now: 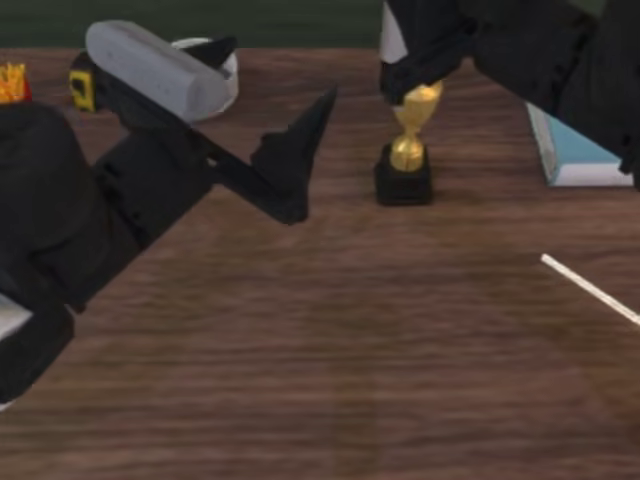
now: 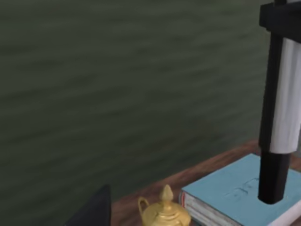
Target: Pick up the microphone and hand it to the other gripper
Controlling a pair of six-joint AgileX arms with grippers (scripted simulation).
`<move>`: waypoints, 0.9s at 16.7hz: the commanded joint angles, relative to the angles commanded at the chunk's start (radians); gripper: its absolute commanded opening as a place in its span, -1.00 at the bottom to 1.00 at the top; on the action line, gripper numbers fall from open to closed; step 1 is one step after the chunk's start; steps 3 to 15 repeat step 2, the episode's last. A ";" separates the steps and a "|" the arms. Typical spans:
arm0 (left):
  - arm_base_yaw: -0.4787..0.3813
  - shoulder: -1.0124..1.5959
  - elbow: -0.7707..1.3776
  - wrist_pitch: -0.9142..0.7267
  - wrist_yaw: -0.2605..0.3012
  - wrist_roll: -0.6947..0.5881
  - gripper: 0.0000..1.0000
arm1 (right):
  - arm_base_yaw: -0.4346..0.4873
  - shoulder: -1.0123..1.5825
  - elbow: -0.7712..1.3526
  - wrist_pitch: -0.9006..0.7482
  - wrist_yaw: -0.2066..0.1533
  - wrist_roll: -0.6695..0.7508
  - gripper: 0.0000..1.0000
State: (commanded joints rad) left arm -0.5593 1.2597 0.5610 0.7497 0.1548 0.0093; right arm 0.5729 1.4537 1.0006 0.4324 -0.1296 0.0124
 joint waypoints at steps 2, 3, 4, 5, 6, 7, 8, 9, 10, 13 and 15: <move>0.005 -0.022 -0.021 -0.003 0.004 0.000 1.00 | -0.010 -0.010 -0.010 -0.001 -0.012 0.000 -1.00; 0.005 -0.022 -0.021 -0.003 0.004 0.000 1.00 | -0.010 -0.010 -0.010 -0.001 -0.012 0.000 -1.00; 0.005 -0.022 -0.021 -0.003 0.004 0.000 1.00 | -0.010 -0.010 -0.010 -0.001 -0.012 0.000 -1.00; 0.005 -0.022 -0.021 -0.003 0.004 0.000 1.00 | -0.010 -0.010 -0.010 -0.001 -0.012 0.000 -1.00; 0.005 -0.022 -0.021 -0.003 0.004 0.000 1.00 | -0.010 -0.010 -0.010 -0.001 -0.012 0.000 -1.00; 0.005 -0.022 -0.021 -0.003 0.004 0.000 1.00 | -0.010 -0.010 -0.010 -0.001 -0.012 0.000 -1.00; 0.005 -0.022 -0.021 -0.003 0.004 0.000 1.00 | -0.010 -0.010 -0.010 -0.001 -0.012 0.000 -1.00; 0.005 -0.022 -0.021 -0.003 0.004 0.000 1.00 | -0.010 -0.010 -0.010 -0.001 -0.012 0.000 -1.00; 0.005 -0.022 -0.021 -0.003 0.004 0.000 1.00 | -0.010 -0.010 -0.010 -0.001 -0.012 0.000 -1.00; 0.005 -0.022 -0.021 -0.003 0.004 0.000 1.00 | -0.010 -0.010 -0.010 -0.001 -0.012 0.000 -1.00; 0.005 -0.022 -0.021 -0.003 0.004 0.000 1.00 | -0.010 -0.010 -0.010 -0.001 -0.012 0.000 -1.00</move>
